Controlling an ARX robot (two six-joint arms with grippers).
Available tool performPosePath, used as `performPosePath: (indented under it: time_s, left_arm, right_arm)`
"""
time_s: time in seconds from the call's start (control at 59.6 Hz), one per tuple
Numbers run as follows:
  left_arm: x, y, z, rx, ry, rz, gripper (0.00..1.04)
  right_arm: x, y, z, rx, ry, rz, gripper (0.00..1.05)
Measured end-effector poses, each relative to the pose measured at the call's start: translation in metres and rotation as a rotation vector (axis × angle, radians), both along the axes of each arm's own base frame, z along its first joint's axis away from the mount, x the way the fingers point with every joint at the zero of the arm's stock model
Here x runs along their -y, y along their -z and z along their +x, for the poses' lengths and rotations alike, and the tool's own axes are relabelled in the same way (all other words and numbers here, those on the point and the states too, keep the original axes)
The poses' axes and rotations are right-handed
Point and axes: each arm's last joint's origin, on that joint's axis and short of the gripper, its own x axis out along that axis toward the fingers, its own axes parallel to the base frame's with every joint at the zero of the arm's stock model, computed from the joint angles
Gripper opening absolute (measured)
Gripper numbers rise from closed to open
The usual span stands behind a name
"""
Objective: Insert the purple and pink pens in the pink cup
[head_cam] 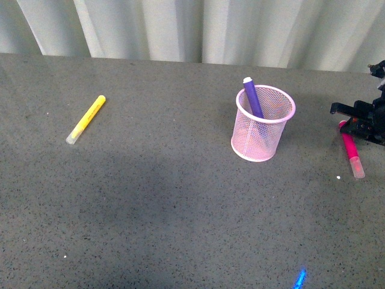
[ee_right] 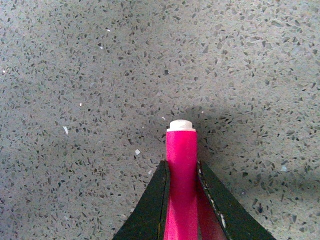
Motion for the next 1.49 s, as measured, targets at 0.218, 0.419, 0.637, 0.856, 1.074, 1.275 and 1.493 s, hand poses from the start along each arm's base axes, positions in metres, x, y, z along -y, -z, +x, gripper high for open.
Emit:
performPosePath:
  time_s: [0.218,0.419,0.637,0.856,1.074,1.275,1.493]
  left_arm:
    - [0.000,0.000,0.000,0.000,0.000,0.000,0.98]
    - [0.000,0.000,0.000,0.000,0.000,0.000,0.98]
    - [0.000,0.000,0.000,0.000,0.000,0.000,0.98]
    - [0.000,0.000,0.000,0.000,0.000,0.000,0.98]
    - [0.000,0.000,0.000,0.000,0.000,0.000,0.98]
    - [0.000,0.000,0.000,0.000,0.000,0.000,0.98]
    - [0.000,0.000,0.000,0.000,0.000,0.000,0.98]
  right_arm:
    - [0.004,-0.011,-0.009,0.097,0.021,-0.023,0.11]
    - [-0.002,-0.067,-0.023,0.392,-0.006,-0.011,0.11]
    - [-0.032,-0.136,-0.052,0.741,-0.102,0.011,0.10]
    - [-0.072,-0.160,-0.068,0.957,-0.258,-0.038,0.10]
    - [-0.098,-0.137,-0.054,0.997,-0.368,-0.100,0.10]
    - [-0.114,-0.115,-0.040,1.009,-0.431,-0.078,0.10]
    - [-0.142,-0.101,-0.039,1.020,-0.496,0.006,0.10]
